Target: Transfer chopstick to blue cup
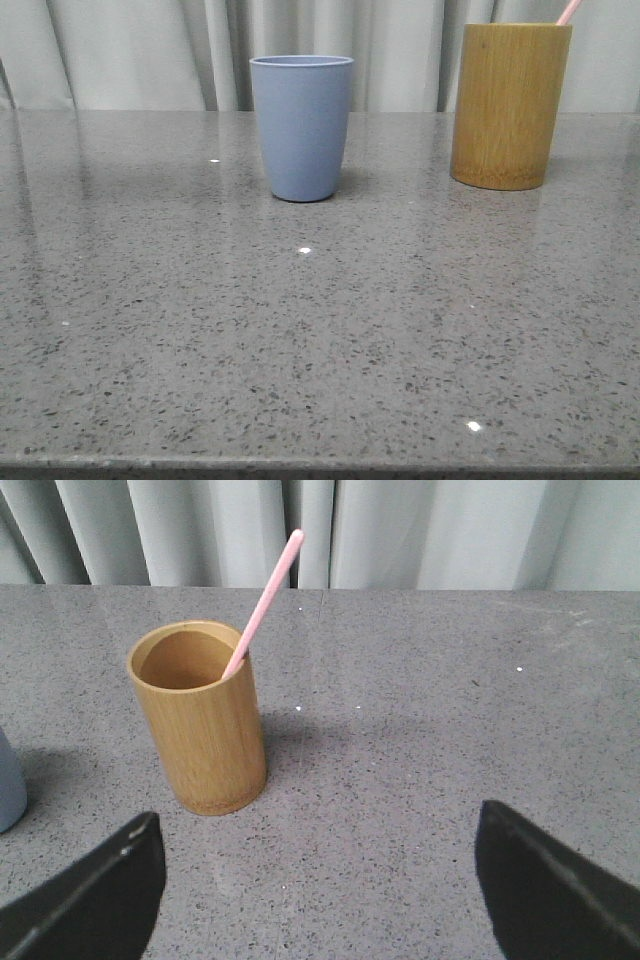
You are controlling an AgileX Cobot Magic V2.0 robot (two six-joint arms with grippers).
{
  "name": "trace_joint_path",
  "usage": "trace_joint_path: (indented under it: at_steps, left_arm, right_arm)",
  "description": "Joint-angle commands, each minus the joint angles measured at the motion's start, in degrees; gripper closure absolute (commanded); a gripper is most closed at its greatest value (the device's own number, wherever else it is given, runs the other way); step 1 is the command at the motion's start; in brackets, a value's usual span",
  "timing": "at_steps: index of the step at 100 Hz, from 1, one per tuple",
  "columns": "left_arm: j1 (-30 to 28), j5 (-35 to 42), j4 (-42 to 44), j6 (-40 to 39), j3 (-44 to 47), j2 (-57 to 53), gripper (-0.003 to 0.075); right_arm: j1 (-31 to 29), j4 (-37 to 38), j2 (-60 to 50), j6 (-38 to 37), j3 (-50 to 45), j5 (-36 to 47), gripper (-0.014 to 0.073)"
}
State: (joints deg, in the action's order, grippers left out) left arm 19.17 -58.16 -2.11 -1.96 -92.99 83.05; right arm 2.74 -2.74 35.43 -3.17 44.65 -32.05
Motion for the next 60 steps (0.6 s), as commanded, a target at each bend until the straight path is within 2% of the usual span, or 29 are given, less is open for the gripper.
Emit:
trace_joint_path:
  at_steps: [1,20,37,60]
  left_arm:
    - [-1.95,6.89,0.15,-0.67,4.39,-6.77,0.0122]
    - [-7.69,12.12,0.22,-0.67,19.59,-19.59,0.0122]
    - [-12.73,13.39,0.30,-0.67,31.46,-30.17,0.0121]
    - [-14.07,13.65,-0.06,-0.67,43.50,-42.84,0.0122]
  right_arm:
    - [0.04,0.11,0.44,0.21,2.17,4.59,-0.0031]
    - [0.04,0.11,0.44,0.21,2.17,4.59,-0.0031]
    - [0.04,0.11,0.44,0.21,2.17,4.59,-0.0031]
    - [0.04,0.11,0.44,0.21,2.17,4.53,-0.0031]
